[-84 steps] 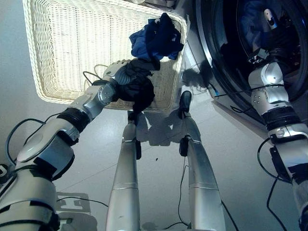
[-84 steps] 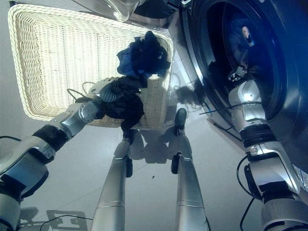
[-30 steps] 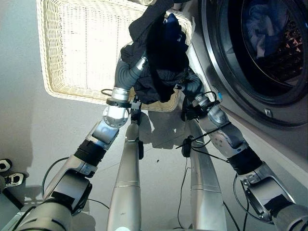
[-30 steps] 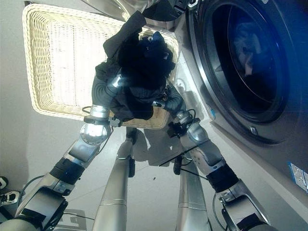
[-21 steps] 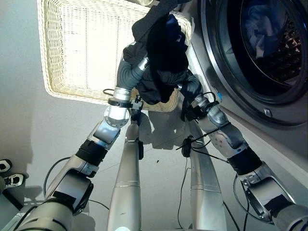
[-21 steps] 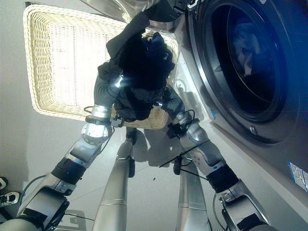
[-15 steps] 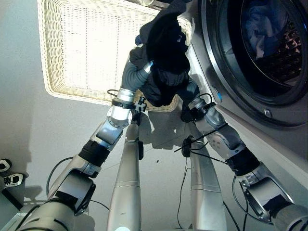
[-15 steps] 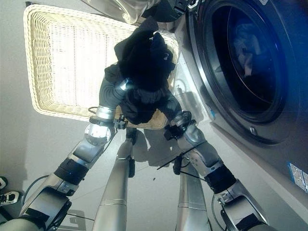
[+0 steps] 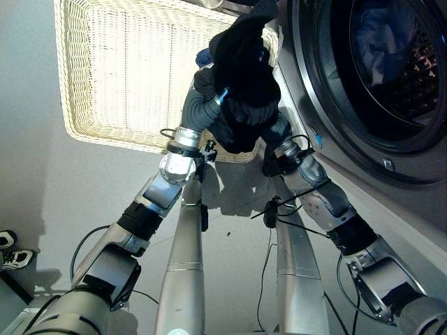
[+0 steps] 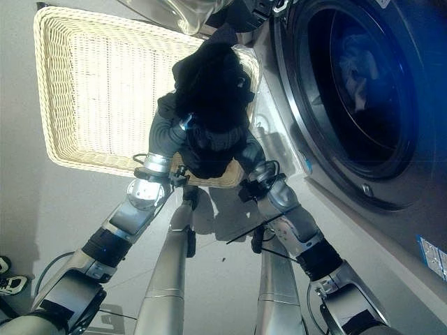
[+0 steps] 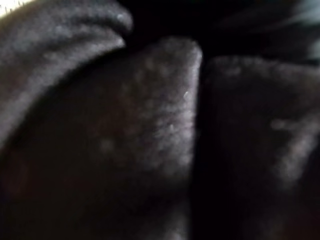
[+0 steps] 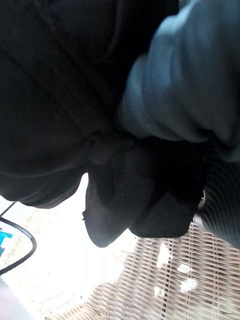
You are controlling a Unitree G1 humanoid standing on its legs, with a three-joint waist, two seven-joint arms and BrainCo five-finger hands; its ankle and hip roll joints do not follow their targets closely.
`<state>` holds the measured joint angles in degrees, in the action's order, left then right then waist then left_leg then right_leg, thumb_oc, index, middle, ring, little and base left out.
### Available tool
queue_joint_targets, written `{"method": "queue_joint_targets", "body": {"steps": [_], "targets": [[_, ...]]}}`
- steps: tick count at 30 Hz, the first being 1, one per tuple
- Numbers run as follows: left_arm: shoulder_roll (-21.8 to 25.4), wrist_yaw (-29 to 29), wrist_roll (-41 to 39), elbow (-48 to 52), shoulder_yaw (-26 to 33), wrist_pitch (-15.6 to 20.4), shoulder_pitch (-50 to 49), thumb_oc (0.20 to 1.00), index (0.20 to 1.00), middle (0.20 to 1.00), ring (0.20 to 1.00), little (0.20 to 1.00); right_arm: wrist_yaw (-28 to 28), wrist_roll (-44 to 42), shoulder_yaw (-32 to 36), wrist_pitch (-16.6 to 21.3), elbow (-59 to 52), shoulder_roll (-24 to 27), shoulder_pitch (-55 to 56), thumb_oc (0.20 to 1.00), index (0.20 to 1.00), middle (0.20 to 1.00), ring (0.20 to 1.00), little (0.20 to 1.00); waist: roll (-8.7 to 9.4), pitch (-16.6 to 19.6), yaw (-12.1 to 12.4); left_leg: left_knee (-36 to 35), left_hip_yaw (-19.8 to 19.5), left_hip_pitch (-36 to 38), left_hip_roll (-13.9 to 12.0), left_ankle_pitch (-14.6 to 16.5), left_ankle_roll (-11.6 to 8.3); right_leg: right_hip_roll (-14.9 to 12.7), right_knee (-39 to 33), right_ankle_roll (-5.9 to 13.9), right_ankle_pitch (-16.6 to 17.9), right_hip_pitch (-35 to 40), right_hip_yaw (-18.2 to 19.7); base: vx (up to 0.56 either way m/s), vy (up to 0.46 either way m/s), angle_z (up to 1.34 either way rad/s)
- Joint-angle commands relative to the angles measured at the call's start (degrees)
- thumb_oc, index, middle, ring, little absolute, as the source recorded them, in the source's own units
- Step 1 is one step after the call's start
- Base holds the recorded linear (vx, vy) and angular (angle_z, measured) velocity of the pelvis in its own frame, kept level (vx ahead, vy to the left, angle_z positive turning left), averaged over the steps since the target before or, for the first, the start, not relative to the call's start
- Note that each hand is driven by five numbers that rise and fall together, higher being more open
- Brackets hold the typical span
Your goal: Put the clothes into the washing machine.
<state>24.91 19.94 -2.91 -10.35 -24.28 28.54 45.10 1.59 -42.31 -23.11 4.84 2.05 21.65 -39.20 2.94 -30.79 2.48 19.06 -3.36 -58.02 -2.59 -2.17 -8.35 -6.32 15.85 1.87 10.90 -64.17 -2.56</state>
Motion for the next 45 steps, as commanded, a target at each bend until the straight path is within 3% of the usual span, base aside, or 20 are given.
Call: {"method": "queue_joint_targets", "body": {"steps": [1, 2, 6, 16, 33, 45], "targets": [[-1.42, 1.91, 5.56, 4.43, -2.21, -1.16, 1.46, 0.454, 0.454, 0.454, 0.454, 0.454, -0.37, -1.47, -0.83, 6.49, -8.92, -2.36, -1.8, 0.2, 0.2, 0.2, 0.2, 0.2, -4.29, 0.99, -0.97, -4.15, 0.8, 0.0, 7.77, -5.24, 5.83, 3.35, 4.6, 5.47, -2.94, 1.5, -7.85, 0.0, 0.0, 0.0], [-0.87, 2.43, 6.13, 3.91, -2.13, -2.12, 1.38, 1.0, 1.0, 1.0, 1.0, 1.0, 0.41, -2.63, 0.21, 8.55, -8.8, -2.24, -1.58, 0.2, 0.2, 0.2, 0.2, 0.2, -4.39, 0.99, -0.97, -4.27, 0.86, 0.14, 7.78, -5.22, 5.92, 3.31, 4.53, 5.5, -2.95, 1.58, -7.86, 0.0, 0.0, 0.0], [0.38, 3.15, 7.36, 3.2, -2.29, -6.79, 1.12, 1.0, 1.0, 1.0, 1.0, 1.0, 0.87, -5.0, 2.82, 13.96, -8.43, -2.06, -0.95, 0.2, 0.2, 0.2, 0.2, 0.2, -4.48, 0.99, -1.02, -4.19, 0.87, 0.19, 7.6, -5.18, 5.97, 3.09, 4.7, 5.65, -2.88, 1.63, -7.95, 0.0, 0.0, 0.0], [1.88, 5.96, 7.03, 1.54, -1.87, -13.75, 0.78, 1.0, 1.0, 1.0, 1.0, 1.0, -0.16, -9.87, 7.3, 19.21, -10.15, -2.13, -0.06, 0.2, 0.2, 0.2, 0.2, 0.2, -4.51, 0.99, -1.49, -4.25, 1.04, 0.13, 7.21, -5.24, 6.0, 3.07, 4.87, 5.81, -2.75, 1.44, -7.61, 0.0, 0.0, 0.0], [3.47, 11.91, 5.13, -1.97, 0.43, -13.6, -0.71, 1.0, 1.0, 1.0, 1.0, 1.0, -4.73, -21.52, 12.75, 24.41, -11.55, -2.03, 1.06, 0.2, 0.2, 0.2, 0.2, 0.2, -4.3, 0.99, -1.71, -4.89, 1.02, 0.79, 6.82, -5.35, 5.88, 3.01, 4.61, 5.96, -2.7, 2.16, -7.6, 0.0, 0.0, 0.0], [3.47, 12.37, 4.05, -3.35, 0.54, -12.68, -0.55, 1.0, 1.0, 1.0, 1.0, 1.0, -11.51, -34.17, 13.32, 21.66, -11.74, -3.0, 1.94, 0.2, 0.2, 0.2, 0.2, 0.2, -4.09, 0.99, -1.97, -5.16, 1.24, 1.17, 6.66, -5.39, 5.84, 3.08, 4.41, 5.97, -2.62, 2.46, -7.48, 0.0, 0.0, 0.0]]}}
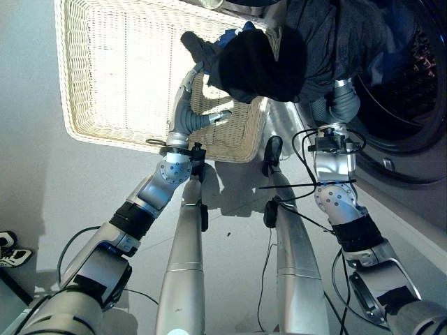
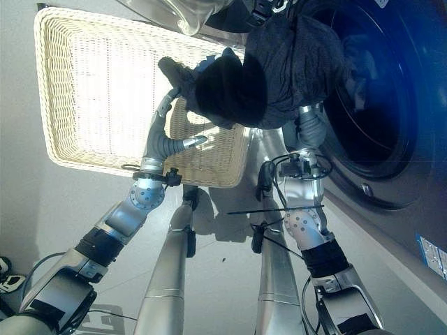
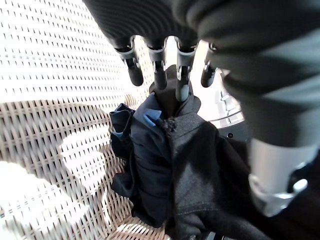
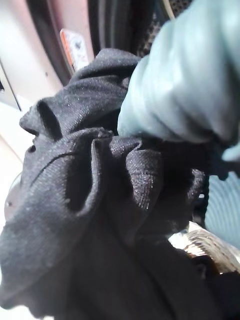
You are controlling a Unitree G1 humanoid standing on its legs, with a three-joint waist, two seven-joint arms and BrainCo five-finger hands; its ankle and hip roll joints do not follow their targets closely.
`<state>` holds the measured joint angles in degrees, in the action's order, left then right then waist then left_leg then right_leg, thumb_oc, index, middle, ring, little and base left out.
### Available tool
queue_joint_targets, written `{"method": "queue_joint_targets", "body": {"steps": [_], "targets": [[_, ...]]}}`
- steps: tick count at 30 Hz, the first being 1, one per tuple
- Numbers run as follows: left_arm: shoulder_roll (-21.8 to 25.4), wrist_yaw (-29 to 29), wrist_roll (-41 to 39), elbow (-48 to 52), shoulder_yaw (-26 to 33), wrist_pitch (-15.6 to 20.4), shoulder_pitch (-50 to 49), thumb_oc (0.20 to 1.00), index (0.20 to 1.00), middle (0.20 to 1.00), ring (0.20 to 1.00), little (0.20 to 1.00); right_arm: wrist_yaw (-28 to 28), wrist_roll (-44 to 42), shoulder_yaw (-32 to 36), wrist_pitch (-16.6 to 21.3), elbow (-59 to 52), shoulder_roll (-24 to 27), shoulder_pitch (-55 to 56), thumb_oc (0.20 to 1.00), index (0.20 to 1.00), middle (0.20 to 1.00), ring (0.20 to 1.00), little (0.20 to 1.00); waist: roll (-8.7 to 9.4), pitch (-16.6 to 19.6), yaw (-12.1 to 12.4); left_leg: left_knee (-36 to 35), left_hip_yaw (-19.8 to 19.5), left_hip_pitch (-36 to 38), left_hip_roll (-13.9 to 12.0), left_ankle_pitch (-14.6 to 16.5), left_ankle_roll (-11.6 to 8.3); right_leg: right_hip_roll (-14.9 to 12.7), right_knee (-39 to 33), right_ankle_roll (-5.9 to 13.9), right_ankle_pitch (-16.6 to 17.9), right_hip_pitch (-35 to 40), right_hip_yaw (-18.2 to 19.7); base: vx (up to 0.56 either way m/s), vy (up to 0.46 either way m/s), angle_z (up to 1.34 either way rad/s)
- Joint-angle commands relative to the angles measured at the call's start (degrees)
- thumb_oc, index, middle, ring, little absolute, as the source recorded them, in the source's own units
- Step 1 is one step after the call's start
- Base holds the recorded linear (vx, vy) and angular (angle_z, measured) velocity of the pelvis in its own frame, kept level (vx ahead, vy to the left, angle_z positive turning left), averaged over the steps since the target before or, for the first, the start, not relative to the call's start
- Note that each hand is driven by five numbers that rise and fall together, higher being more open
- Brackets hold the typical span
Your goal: Put the clothes into the washing machine.
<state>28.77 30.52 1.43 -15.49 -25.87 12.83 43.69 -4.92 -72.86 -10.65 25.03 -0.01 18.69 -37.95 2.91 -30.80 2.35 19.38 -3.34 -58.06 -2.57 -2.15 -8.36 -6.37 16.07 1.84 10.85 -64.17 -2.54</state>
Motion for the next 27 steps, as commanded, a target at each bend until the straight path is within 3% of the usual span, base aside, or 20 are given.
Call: {"method": "queue_joint_targets", "body": {"steps": [1, 9, 14, 20, 23, 26, 27], "targets": [[-0.39, 1.63, -0.48, 1.37, 2.19, 3.03, 1.08, 1.0, 1.0, 1.0, 1.0, 1.0, -5.26, -5.1, 0.75, 1.24, -9.55, -0.24, 0.54, 0.2, 0.2, 0.2, 0.2, 0.2, -4.08, 1.01, -1.82, -5.64, 1.25, 1.32, 6.63, -5.5, 5.81, 3.13, 4.02, 5.99, -2.53, 2.6, -7.54, 0.0, 0.0, 0.0], [0.56, 2.26, -1.57, -0.01, 2.25, 3.2, 1.64, 1.0, 1.0, 1.0, 1.0, 1.0, -7.18, -12.96, 1.93, 1.75, -8.08, 0.24, 0.04, 0.2, 0.2, 0.2, 0.2, 0.2, -4.09, 1.01, -1.76, -5.93, 1.2, 1.59, 6.6, -5.61, 5.72, 3.02, 3.82, 6.16, -2.32, 2.85, -7.64, 0.0, 0.0, 0.0], [0.92, 5.16, -2.98, -2.59, 2.35, 5.59, 1.86, 1.0, 1.0, 1.0, 1.0, 1.0, -5.3, -15.85, 3.16, 1.7, -5.23, 1.12, -0.39, 0.2, 0.2, 0.2, 0.2, 0.2, -4.01, 1.01, -1.89, -5.72, 1.45, 1.66, 6.37, -5.47, 5.47, 3.07, 3.92, 6.16, -2.3, 2.85, -7.53, 0.0, 0.0, 0.0], [0.23, 10.41, -7.37, -10.18, 2.22, 9.59, 3.91, 1.0, 1.0, 1.0, 1.0, 1.0, 5.83, -18.49, 6.99, 1.79, 9.79, 4.34, -4.05, 0.2, 0.2, 0.2, 0.2, 0.2, -4.03, 1.01, -1.67, -5.54, 1.49, 1.98, 6.17, -5.25, 5.02, 3.05, 4.37, 6.36, -2.31, 3.03, -7.64, 0.0, 0.0, 0.0], [0.28, 11.57, -8.18, -13.26, 1.44, 9.46, 5.31, 1.0, 1.0, 1.0, 1.0, 1.0, 10.98, -17.13, 8.23, 1.28, 16.93, 6.87, -6.77, 0.2, 0.2, 0.2, 0.2, 0.2, -4.12, 1.01, -1.54, -5.35, 1.47, 2.05, 6.12, -5.04, 4.81, 3.06, 4.51, 6.47, -2.3, 3.12, -7.67, 0.0, 0.0, 0.0], [1.28, 12.13, -9.81, -18.35, -0.73, 8.32, 7.88, 1.0, 1.0, 1.0, 1.0, 1.0, 20.47, -14.17, 8.63, 1.78, 30.07, 14.48, -14.22, 0.2, 0.2, 0.2, 0.2, 0.2, -4.09, 1.01, -1.2, -4.7, 1.24, 1.95, 6.02, -4.48, 4.5, 3.08, 4.31, 6.6, -2.09, 3.24, -7.63, 0.0, 0.0, 0.0], [2.36, 12.46, -10.35, -20.5, -1.77, 8.4, 8.09, 1.0, 1.0, 1.0, 1.0, 1.0, 24.89, -12.25, 8.07, 3.93, 35.59, 18.88, -18.48, 0.2, 0.2, 0.2, 0.2, 0.2, -4.06, 1.01, -1.05, -4.27, 1.08, 1.87, 5.74, -4.04, 4.4, 3.14, 4.27, 6.6, -2.12, 3.37, -7.58, 0.0, 0.0, 0.0]]}}
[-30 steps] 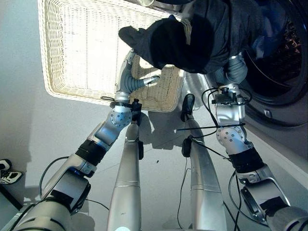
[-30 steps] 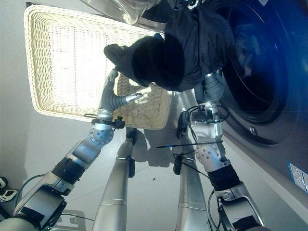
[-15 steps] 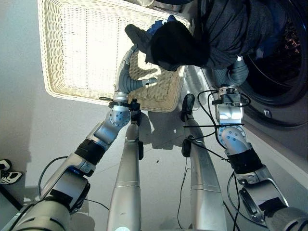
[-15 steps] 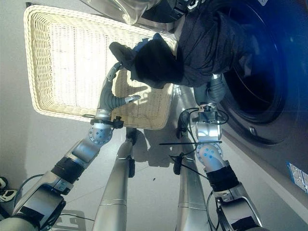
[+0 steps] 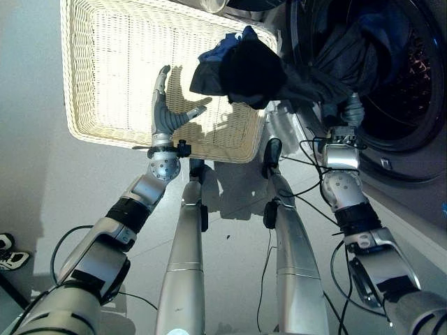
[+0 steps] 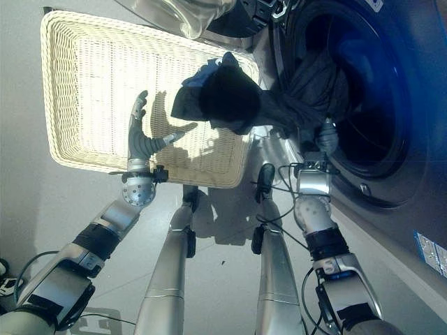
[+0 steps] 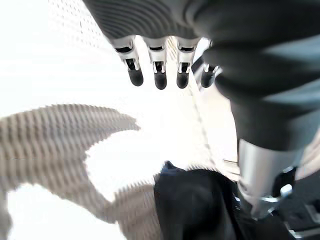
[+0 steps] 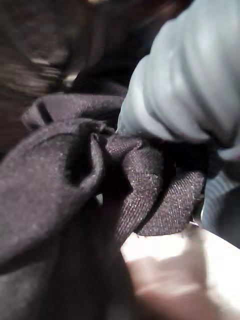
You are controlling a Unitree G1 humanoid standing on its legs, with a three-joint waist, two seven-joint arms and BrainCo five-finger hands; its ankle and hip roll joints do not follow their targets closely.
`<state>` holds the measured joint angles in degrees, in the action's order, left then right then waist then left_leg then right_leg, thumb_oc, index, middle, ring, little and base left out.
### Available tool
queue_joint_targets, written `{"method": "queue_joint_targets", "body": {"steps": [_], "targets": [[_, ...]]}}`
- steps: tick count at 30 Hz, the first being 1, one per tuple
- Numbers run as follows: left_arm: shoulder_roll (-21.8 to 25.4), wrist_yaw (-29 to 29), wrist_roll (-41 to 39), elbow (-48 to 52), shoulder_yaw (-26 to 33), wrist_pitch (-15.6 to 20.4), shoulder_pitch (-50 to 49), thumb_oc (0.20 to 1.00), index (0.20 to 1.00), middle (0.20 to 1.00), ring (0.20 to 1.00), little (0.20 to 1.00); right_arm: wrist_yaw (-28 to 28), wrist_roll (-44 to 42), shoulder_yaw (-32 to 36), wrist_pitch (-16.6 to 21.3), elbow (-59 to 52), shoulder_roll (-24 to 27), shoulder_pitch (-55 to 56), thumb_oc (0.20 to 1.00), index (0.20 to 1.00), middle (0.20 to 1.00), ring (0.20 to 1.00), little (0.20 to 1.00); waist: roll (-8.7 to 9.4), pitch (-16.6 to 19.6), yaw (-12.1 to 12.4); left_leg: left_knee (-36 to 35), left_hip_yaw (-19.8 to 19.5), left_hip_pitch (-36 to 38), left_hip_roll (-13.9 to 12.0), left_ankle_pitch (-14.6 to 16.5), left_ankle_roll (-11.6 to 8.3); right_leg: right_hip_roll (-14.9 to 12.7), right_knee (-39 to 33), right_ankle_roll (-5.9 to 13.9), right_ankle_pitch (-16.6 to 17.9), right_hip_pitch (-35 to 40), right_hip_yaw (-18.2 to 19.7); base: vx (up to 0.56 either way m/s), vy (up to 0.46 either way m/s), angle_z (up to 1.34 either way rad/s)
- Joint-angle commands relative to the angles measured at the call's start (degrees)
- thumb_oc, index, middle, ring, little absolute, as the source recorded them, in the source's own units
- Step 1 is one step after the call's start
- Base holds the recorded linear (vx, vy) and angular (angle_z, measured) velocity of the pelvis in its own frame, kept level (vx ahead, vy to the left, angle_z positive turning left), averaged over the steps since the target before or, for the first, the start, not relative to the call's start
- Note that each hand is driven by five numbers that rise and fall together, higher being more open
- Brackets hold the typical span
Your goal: Put the clothes into the washing machine.
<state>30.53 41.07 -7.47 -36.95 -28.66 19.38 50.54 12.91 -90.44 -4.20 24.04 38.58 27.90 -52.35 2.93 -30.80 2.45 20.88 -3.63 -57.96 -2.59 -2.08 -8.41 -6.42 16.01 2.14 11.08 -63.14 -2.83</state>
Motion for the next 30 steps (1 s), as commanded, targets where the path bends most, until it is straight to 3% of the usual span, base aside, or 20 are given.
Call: {"method": "queue_joint_targets", "body": {"steps": [1, 4, 5, 8, 10, 13, 21, 22, 23, 24, 25, 26, 27, 28, 30], "targets": [[2.07, 2.33, -2.49, -0.89, -0.1, 2.07, 0.08, 1.0, 1.0, 1.0, 1.0, 1.0, 12.64, 7.97, 0.97, 6.82, 2.01, 14.43, -8.02, 0.2, 0.2, 0.2, 0.2, 0.2, -3.77, 1.0, -1.01, -5.18, 1.21, 1.72, 5.43, -3.53, 4.44, 3.35, 4.49, 6.16, -2.47, 2.48, -7.23, 0.0, 0.0, 0.0], [3.7, 3.55, -2.78, -2.28, -0.64, 2.69, -3.39, 1.0, 1.0, 1.0, 1.0, 1.0, 20.83, 11.53, -0.16, 12.18, 6.37, 20.09, -12.6, 0.2, 0.2, 0.2, 0.2, 0.2, -3.2, 1.0, -0.84, -4.6, 0.84, 1.47, 5.01, -2.79, 4.55, 3.88, 4.68, 5.95, -2.62, 2.69, -7.23, 0.01, -0.012, -0.05], [4.66, 3.96, -3.09, -2.4, -0.31, 2.33, -5.67, 1.0, 1.0, 1.0, 1.0, 1.0, 26.08, 15.42, -0.13, 15.06, 6.69, 23.35, -13.48, 0.2, 0.2, 0.2, 0.2, 0.2, -2.72, 1.0, -0.94, -4.72, 0.73, 1.57, 4.77, -2.59, 4.6, 4.27, 4.6, 5.85, -2.66, 2.94, -7.25, 0.01, -0.014, -0.03], [6.75, 2.82, -4.46, -4.27, 1.08, 2.49, -8.81, 1.0, 1.0, 1.0, 1.0, 1.0, 36.3, 22.86, 1.11, 15.89, 3.95, 29.57, -13.47, 0.2, 0.2, 0.2, 0.2, 0.2, -1.23, 1.0, -1.81, -4.49, 0.4, 1.99, 4.47, -2.03, 4.76, 5.16, 4.18, 5.65, -2.74, 3.7, -6.7, 0.0, 0.0, 0.0], [7.44, 1.67, -4.68, -5.62, 1.85, 2.53, -9.52, 1.0, 1.0, 1.0, 1.0, 1.0, 39.69, 24.89, 2.16, 15.67, 3.4, 32.12, -12.9, 0.2, 0.2, 0.2, 0.2, 0.2, -0.51, 1.0, -2.21, -4.51, 0.28, 2.3, 4.22, -1.84, 4.83, 5.55, 4.2, 5.49, -3.05, 4.11, -6.42, 0.0, 0.004, -0.02], [7.92, -0.11, -5.02, -7.79, 2.74, 3.62, -9.8, 1.0, 1.0, 1.0, 1.0, 1.0, 40.52, 26.01, 3.48, 15.12, 4.3, 35.11, -11.82, 0.2, 0.2, 0.2, 0.2, 0.2, 0.27, 1.0, -2.61, -4.47, -0.08, 2.62, 4.25, -1.7, 4.94, 6.0, 4.21, 5.32, -3.52, 4.65, -6.06, 0.0, 0.003, -0.01], [8.98, -3.45, -5.53, -10.65, 2.23, 7.24, -8.45, 1.0, 1.0, 1.0, 1.0, 1.0, 41.44, 27.05, 2.67, 13.6, 8.89, 36.33, -12.0, 0.2, 0.2, 0.2, 0.2, 0.2, 0.43, 1.0, -2.33, -5.14, -1.16, 2.1, 5.48, -2.18, 5.45, 6.25, 2.79, 4.87, -3.24, 4.54, -6.02, 0.0, -0.001, 0.0], [8.76, -3.32, -5.43, -10.63, 1.74, 7.37, -8.3, 1.0, 1.0, 1.0, 1.0, 1.0, 43.92, 31.35, 1.86, 11.73, 9.51, 36.04, -12.26, 0.429, 0.429, 0.429, 0.429, 0.429, 0.25, 1.0, -2.24, -5.23, -1.17, 2.01, 5.56, -2.17, 5.51, 6.19, 2.59, 4.85, -3.27, 4.52, -6.04, 0.02, -0.008, 0.03], [8.66, -3.25, -5.36, -10.62, 1.51, 7.44, -8.49, 1.0, 1.0, 1.0, 1.0, 1.0, 45.6, 33.92, 1.26, 9.76, 9.82, 36.08, -12.18, 0.539, 0.539, 0.539, 0.539, 0.539, 0.16, 1.0, -2.14, -5.2, -1.18, 2.5, 5.56, -1.71, 5.52, 6.25, 2.64, 4.94, -3.68, 4.97, -5.99, 0.0, 0.0, 0.0], [8.65, -3.25, -5.36, -10.53, 1.48, 7.47, -8.55, 1.0, 1.0, 1.0, 1.0, 1.0, 46.85, 35.26, 0.84, 8.97, 9.76, 36.11, -12.2, 0.589, 0.589, 0.589, 0.589, 0.589, 0.1, 1.0, -2.1, -5.19, -1.17, 2.59, 5.56, -1.65, 5.53, 6.25, 2.62, 4.95, -3.72, 5.06, -5.99, 0.0, 0.0, 0.0], [8.34, -3.03, -5.36, -9.9, 0.96, 7.26, -8.46, 1.0, 1.0, 1.0, 1.0, 1.0, 46.99, 41.26, -1.85, 2.29, 10.28, 36.23, -12.2, 1.0, 1.0, 1.0, 1.0, 1.0, -0.08, 1.0, -1.96, -5.1, -1.16, 2.48, 5.81, -1.67, 5.6, 6.24, 2.45, 4.96, -3.57, 4.96, -5.95, 0.0, 0.0, 0.0], [8.33, -3.05, -5.41, -9.82, 0.98, 7.21, -8.46, 1.0, 1.0, 1.0, 1.0, 1.0, 46.86, 41.37, -2.31, 1.42, 10.25, 36.27, -12.45, 1.0, 1.0, 1.0, 1.0, 1.0, -0.15, 1.0, -1.99, -5.06, -1.17, 2.47, 5.86, -1.64, 5.62, 6.26, 2.4, 4.96, -3.56, 4.95, -5.93, 0.0, 0.0, 0.0], [8.43, -3.31, -5.13, -9.32, 0.85, 7.07, -8.13, 1.0, 1.0, 1.0, 1.0, 1.0, 45.84, 42.54, -6.0, -6.31, 11.13, 36.32, -13.74, 1.0, 1.0, 1.0, 1.0, 1.0, -0.11, 1.0, -1.69, -5.05, -1.27, 2.47, 6.16, -1.65, 5.75, 6.32, 2.13, 4.89, -3.51, 5.06, -5.98, 0.0, 0.0, 0.0], [8.43, -3.31, -5.13, -9.32, 0.85, 7.07, -8.13, 1.0, 1.0, 1.0, 1.0, 1.0, 45.84, 42.54, -6.0, -6.31, 11.13, 36.32, -13.74, 1.0, 1.0, 1.0, 1.0, 1.0, -0.11, 1.0, -1.69, -5.05, -1.27, 2.47, 6.16, -1.65, 5.75, 6.32, 2.13, 4.89, -3.51, 5.06, -5.98, 0.0, 0.0, 0.0], [8.61, -3.31, -5.13, -8.51, 0.34, 6.49, -7.5, 1.0, 1.0, 1.0, 1.0, 1.0, 46.09, 47.46, -11.0, -10.53, 14.04, 37.03, -16.32, 1.0, 1.0, 1.0, 1.0, 1.0, -0.21, 1.0, -1.4, -5.06, -1.45, 2.24, 6.35, -1.62, 6.09, 6.36, 1.95, 4.75, -3.36, 4.92, -5.96, 0.0, 0.0, 0.0]]}}
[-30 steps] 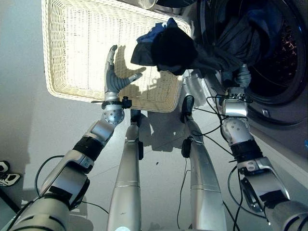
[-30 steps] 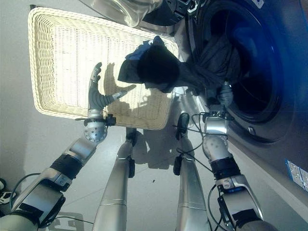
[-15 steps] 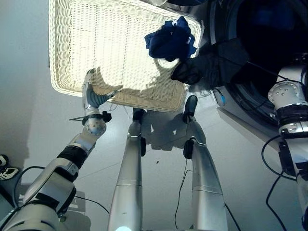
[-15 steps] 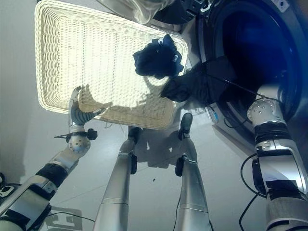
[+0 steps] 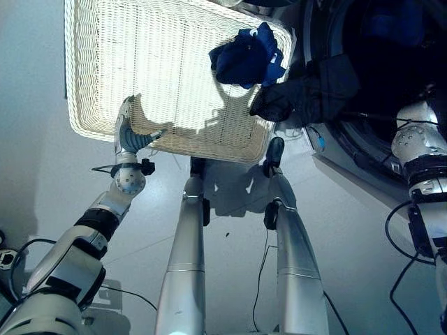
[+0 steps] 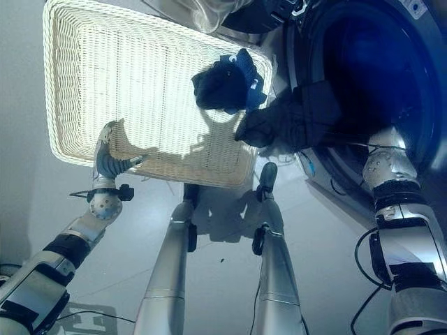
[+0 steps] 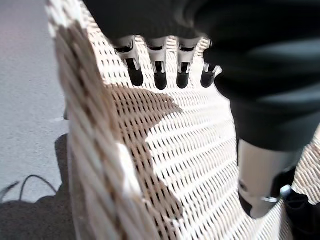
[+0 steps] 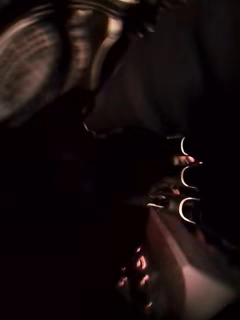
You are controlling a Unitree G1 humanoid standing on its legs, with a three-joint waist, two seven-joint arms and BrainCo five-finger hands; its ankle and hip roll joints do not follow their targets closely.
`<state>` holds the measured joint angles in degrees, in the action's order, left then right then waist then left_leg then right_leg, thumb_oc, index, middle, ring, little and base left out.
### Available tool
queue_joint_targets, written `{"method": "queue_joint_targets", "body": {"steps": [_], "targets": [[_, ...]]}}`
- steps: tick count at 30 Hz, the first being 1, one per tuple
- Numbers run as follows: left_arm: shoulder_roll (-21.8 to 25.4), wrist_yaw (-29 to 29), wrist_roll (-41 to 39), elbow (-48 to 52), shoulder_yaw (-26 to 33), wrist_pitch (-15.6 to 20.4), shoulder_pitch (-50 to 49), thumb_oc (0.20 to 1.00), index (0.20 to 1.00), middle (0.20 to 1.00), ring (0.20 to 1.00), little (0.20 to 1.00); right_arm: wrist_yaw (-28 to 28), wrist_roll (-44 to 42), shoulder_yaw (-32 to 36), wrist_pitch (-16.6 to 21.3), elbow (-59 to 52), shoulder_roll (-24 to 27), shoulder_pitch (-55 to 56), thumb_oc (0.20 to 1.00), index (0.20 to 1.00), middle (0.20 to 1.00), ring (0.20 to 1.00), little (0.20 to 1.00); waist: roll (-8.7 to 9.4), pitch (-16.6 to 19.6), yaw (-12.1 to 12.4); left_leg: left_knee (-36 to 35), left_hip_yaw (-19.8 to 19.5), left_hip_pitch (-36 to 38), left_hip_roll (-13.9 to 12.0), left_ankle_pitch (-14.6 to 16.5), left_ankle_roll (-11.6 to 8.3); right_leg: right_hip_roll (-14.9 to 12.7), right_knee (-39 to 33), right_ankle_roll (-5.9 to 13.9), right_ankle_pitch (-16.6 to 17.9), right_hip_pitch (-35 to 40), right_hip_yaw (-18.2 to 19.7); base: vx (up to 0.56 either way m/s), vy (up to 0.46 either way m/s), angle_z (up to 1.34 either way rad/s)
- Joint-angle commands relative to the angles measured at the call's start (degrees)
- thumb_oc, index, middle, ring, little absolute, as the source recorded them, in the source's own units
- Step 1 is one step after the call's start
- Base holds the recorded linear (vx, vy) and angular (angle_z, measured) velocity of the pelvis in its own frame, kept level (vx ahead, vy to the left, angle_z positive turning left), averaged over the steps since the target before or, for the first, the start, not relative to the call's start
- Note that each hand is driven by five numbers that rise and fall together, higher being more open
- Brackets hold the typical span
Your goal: Put the clothes into the washing machine.
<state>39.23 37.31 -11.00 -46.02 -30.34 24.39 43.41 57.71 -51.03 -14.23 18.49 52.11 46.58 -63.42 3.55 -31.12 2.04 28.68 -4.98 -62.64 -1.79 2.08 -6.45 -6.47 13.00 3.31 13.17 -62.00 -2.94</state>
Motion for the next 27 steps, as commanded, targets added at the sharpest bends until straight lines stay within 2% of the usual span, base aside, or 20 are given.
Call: {"method": "queue_joint_targets", "body": {"steps": [1, 2, 3, 4, 9, 10, 12, 19, 22, 27], "targets": [[-0.08, 0.46, -1.6, 0.56, 2.01, 1.47, -0.37, 1.0, 1.0, 1.0, 1.0, 1.0, 1.29, 8.05, -0.97, -4.98, 0.51, 18.36, -5.24, 1.0, 1.0, 1.0, 1.0, 1.0, -0.82, 1.32, -0.99, -12.86, -0.1, 6.92, 5.55, -5.78, 4.12, 6.41, 4.96, 3.58, -5.46, 3.78, -5.85, 0.0, 0.0, 0.0], [-0.08, 0.46, -1.6, 0.56, 2.01, 1.47, -0.37, 1.0, 1.0, 1.0, 1.0, 1.0, 1.29, 8.05, -0.97, -4.98, 0.51, 18.36, -5.24, 1.0, 1.0, 1.0, 1.0, 1.0, -0.82, 1.32, -0.99, -12.86, -0.1, 6.92, 5.55, -5.78, 4.12, 6.41, 4.96, 3.58, -5.46, 3.78, -5.85, 0.0, 0.0, 0.0], [0.35, 0.15, -1.99, 0.71, 1.69, 1.66, 0.24, 1.0, 1.0, 1.0, 1.0, 1.0, 1.46, 10.92, -4.47, -8.03, 1.26, 18.8, -7.14, 1.0, 1.0, 1.0, 1.0, 1.0, -0.85, 1.32, -0.89, -12.74, 0.11, 6.62, 5.31, -5.83, 4.02, 6.2, 5.06, 3.66, -5.57, 3.66, -6.17, 0.0, 0.0, 0.0], [0.54, 0.39, -0.54, 1.01, 1.39, 2.48, 0.94, 1.0, 1.0, 1.0, 1.0, 1.0, 2.76, 11.88, -7.19, -9.14, 0.45, 17.88, -9.14, 1.0, 1.0, 1.0, 1.0, 1.0, -1.09, 1.32, -0.75, -12.65, 0.07, 6.3, 5.58, -5.79, 4.13, 6.22, 4.95, 3.55, -5.66, 3.45, -6.32, 0.0, 0.0, 0.0], [0.55, 0.58, 0.12, 1.54, 0.92, 2.69, 1.24, 1.0, 1.0, 1.0, 1.0, 1.0, 4.31, 13.99, -8.08, -9.28, -0.25, 17.39, -9.89, 1.0, 1.0, 1.0, 1.0, 1.0, -1.3, 1.32, -0.62, -12.77, 0.1, 6.24, 5.6, -5.74, 4.18, 6.11, 4.94, 3.55, -5.75, 3.34, -6.39, 0.0, 0.0, 0.0], [-0.1, 1.68, 0.0, 3.37, 0.38, 3.12, 1.6, 1.0, 1.0, 1.0, 1.0, 1.0, 7.95, 22.39, -10.46, -11.3, -5.57, 16.26, -11.67, 1.0, 1.0, 1.0, 1.0, 1.0, -1.86, 1.32, -0.49, -13.07, 0.19, 6.06, 5.86, -5.59, 4.45, 5.93, 4.95, 3.65, -5.96, 2.92, -6.51, -0.01, 0.035, 0.0], [-1.82, 2.15, 1.11, 5.11, 1.47, 4.34, 1.3, 1.0, 1.0, 1.0, 1.0, 1.0, 8.78, 27.96, -7.71, -11.03, -13.97, 12.37, -9.01, 1.0, 1.0, 1.0, 1.0, 1.0, -2.46, 1.32, -0.43, -13.06, 0.46, 5.87, 5.96, -5.21, 4.59, 5.72, 5.32, 3.73, -6.66, 2.44, -6.53, -0.01, 0.038, -0.01], [-4.49, 3.23, 2.37, 5.81, 2.61, 3.49, 2.21, 1.0, 1.0, 1.0, 1.0, 1.0, 4.79, 38.27, -4.33, -12.58, -24.68, 6.58, -2.2, 1.0, 1.0, 1.0, 1.0, 1.0, -3.04, 1.32, -0.66, -13.34, 0.92, 5.37, 6.13, -5.28, 4.69, 5.37, 5.71, 3.95, -7.17, 1.64, -6.53, 0.0, 0.0, 0.0], [-5.76, 3.61, 2.71, 5.71, 3.82, 2.98, 2.28, 1.0, 1.0, 1.0, 1.0, 1.0, 0.61, 44.32, -2.79, -13.01, -29.49, 3.68, 2.47, 1.0, 1.0, 1.0, 1.0, 1.0, -3.15, 1.32, -1.05, -13.5, 1.45, 5.1, 5.95, -5.45, 4.56, 5.22, 6.24, 4.13, -7.23, 0.98, -6.53, -0.01, 0.006, 0.03], [-6.54, 3.99, 3.82, 5.76, 4.51, 2.2, 2.86, 1.0, 1.0, 1.0, 1.0, 1.0, -1.89, 50.65, -3.39, -14.56, -31.95, 2.26, 5.27, 1.0, 1.0, 1.0, 1.0, 1.0, -3.18, 1.32, -1.34, -13.47, 1.8, 4.62, 5.81, -5.62, 4.43, 5.15, 6.7, 4.27, -7.3, 0.31, -6.45, 0.0, 0.0, 0.0]]}}
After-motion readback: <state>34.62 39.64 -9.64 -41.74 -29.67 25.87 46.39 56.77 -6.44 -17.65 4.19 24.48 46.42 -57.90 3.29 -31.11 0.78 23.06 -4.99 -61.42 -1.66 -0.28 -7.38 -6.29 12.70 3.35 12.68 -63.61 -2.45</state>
